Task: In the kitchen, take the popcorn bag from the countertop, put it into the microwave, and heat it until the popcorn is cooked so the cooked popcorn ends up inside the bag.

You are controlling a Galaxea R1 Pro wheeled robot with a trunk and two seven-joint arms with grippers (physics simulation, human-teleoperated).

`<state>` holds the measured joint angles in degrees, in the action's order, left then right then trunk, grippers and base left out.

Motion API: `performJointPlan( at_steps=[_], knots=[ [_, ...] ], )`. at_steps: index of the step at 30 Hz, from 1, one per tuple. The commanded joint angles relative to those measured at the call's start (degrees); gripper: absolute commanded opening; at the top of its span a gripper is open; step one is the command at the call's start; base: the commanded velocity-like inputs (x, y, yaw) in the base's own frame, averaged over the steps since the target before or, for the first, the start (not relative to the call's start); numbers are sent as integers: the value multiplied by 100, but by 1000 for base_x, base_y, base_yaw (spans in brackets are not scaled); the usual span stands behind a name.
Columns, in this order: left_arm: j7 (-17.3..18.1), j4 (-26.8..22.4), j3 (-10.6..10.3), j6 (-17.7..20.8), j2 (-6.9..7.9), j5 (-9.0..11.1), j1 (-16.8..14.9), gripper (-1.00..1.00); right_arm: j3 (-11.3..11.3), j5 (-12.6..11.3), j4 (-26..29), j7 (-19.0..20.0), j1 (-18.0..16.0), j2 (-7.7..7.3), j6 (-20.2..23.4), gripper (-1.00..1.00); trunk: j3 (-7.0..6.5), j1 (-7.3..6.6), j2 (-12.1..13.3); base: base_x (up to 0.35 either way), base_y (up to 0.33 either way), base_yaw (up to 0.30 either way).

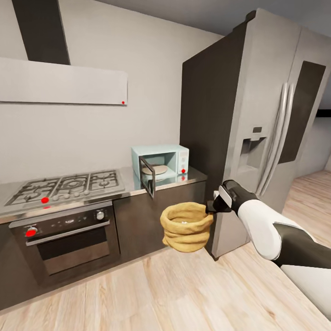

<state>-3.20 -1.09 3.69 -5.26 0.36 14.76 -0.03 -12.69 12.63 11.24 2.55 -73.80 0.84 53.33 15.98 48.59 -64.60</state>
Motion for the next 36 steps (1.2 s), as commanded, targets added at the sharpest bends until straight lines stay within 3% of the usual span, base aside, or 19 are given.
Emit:
performJointPlan(
  at_steps=[1, 29, 36],
  knots=[
    [-5, -5, 35, -10, -1, 1, -2, 100, -40, 56, 10, 27, -2, 4, 22, -100, 7, 3, -3, 323, 0, 0],
    [-5, -3, 36, -10, -1, 10, -2, 100, -32, 49, -25, 36, -2, 12, 28, -100, 7, 3, -3, 321, 0, 0],
    [-5, -5, 28, -17, -1, 9, -2, 100, -25, 72, -27, 36, -2, 12, 28, -100, 7, 3, -3, 47, 0, 0]
  ],
)
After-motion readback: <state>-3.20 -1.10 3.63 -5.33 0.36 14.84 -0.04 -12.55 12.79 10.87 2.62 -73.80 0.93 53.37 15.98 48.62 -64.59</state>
